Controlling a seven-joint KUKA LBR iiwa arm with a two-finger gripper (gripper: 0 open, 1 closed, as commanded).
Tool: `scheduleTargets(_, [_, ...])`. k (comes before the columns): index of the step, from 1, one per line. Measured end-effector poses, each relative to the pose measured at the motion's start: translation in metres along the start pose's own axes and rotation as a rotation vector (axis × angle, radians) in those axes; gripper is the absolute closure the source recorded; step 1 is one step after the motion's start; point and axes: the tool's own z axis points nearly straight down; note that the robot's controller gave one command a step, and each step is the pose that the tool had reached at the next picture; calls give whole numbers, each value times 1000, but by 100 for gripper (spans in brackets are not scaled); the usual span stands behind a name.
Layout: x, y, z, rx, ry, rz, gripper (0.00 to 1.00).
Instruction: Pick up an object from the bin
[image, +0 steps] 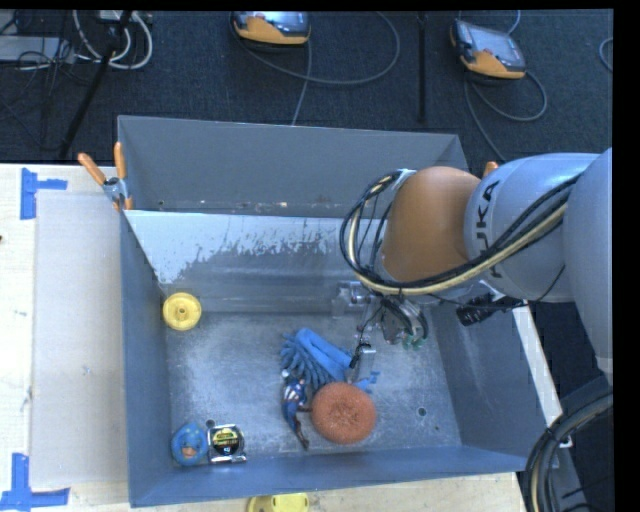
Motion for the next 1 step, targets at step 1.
scheduleTargets(1, [33, 18, 20, 2, -2, 75, 0])
